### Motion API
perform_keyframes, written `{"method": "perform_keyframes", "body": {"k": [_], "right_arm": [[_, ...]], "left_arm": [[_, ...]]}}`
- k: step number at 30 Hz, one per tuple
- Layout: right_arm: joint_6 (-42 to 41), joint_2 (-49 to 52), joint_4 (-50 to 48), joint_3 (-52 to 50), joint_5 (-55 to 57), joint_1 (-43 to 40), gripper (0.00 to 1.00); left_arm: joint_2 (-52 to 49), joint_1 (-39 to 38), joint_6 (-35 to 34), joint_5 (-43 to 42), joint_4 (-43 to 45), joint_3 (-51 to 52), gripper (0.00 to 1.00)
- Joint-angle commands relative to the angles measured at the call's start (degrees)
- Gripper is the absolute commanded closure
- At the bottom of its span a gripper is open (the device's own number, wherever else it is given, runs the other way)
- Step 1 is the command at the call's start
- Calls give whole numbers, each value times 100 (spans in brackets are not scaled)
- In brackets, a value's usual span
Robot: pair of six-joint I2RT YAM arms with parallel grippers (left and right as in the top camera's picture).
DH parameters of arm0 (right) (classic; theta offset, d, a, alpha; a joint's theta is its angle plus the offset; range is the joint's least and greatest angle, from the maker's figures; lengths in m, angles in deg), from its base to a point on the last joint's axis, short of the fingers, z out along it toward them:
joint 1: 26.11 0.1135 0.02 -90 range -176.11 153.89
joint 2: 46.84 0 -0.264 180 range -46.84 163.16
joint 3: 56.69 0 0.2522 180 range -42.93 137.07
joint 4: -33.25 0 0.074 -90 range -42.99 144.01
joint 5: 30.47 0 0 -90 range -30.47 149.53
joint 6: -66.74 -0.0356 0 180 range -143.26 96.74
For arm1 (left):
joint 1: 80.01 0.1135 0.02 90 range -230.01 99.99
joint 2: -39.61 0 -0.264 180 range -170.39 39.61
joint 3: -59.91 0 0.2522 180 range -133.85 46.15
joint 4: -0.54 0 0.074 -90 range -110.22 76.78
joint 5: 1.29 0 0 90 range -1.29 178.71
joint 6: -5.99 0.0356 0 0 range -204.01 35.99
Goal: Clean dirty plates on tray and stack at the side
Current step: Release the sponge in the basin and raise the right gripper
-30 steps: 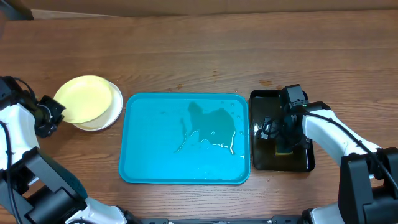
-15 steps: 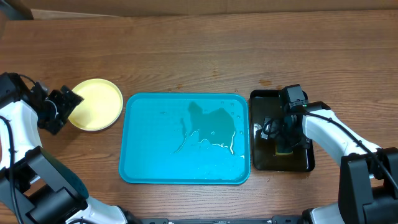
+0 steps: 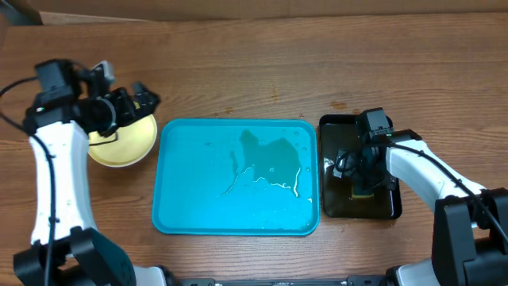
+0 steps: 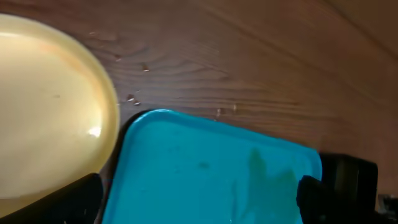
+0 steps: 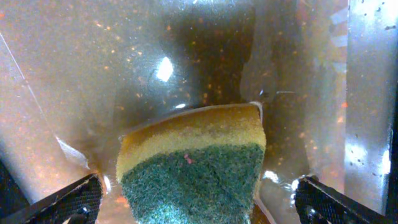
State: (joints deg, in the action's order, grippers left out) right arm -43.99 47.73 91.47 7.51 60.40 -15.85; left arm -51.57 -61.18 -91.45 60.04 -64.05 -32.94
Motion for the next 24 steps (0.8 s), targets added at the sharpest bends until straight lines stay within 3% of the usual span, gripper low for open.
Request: {"method": "perform_keyframes", "body": {"k": [1, 8, 12, 22, 24], "right_arm": [[15, 28, -31, -15, 57, 22, 0], [15, -96, -55, -24, 57, 26, 0], [15, -737, -55, -24, 57, 26, 0], [15, -4470, -52, -24, 57, 26, 0], [13, -5246, -105, -24, 466, 9, 0]], "left_arm": [[52, -275, 107, 337, -11, -105, 0], [50, -439, 107, 404, -9, -101, 0], [50, -439, 107, 407, -11, -101, 0], [50, -439, 107, 407, -11, -101, 0], [50, -439, 107, 407, -11, -101, 0]]}}
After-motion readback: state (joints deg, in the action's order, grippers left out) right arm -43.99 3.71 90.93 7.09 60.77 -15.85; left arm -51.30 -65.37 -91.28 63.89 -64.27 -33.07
